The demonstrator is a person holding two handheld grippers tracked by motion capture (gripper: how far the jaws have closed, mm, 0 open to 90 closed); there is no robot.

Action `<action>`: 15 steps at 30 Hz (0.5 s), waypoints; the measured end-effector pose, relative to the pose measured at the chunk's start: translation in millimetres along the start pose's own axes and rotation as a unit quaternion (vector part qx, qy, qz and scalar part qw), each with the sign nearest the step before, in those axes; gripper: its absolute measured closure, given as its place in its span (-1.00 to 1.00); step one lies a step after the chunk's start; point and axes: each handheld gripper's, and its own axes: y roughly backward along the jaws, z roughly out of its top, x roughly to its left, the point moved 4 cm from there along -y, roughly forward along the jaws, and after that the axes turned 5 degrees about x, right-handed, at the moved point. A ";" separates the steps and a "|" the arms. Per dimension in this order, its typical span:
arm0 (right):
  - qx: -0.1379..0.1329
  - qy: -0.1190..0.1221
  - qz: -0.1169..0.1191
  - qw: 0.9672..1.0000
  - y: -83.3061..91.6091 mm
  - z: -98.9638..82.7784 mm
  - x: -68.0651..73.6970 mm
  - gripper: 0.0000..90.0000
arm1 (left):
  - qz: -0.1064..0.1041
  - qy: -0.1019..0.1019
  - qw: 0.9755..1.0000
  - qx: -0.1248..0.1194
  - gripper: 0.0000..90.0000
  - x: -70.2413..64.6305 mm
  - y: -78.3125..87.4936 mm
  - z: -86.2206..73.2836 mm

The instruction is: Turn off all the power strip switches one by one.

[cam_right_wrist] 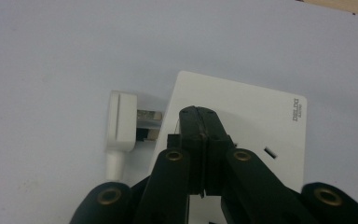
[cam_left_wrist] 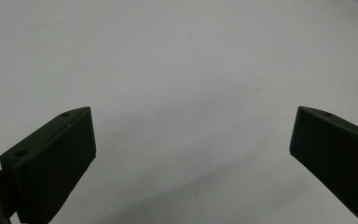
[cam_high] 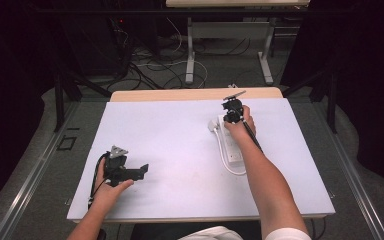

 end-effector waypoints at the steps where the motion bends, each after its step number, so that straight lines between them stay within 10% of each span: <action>1: -0.002 -0.002 -0.002 1.000 -0.7 1.2 -0.1 1.00 | 0.000 0.000 1.000 0.001 -0.99 0.2 0.4 -0.3; 15: -0.010 -0.010 0.004 1.000 -11.2 7.1 -1.2 1.00 | 0.000 0.001 1.000 0.001 -0.99 2.9 1.4 -1.6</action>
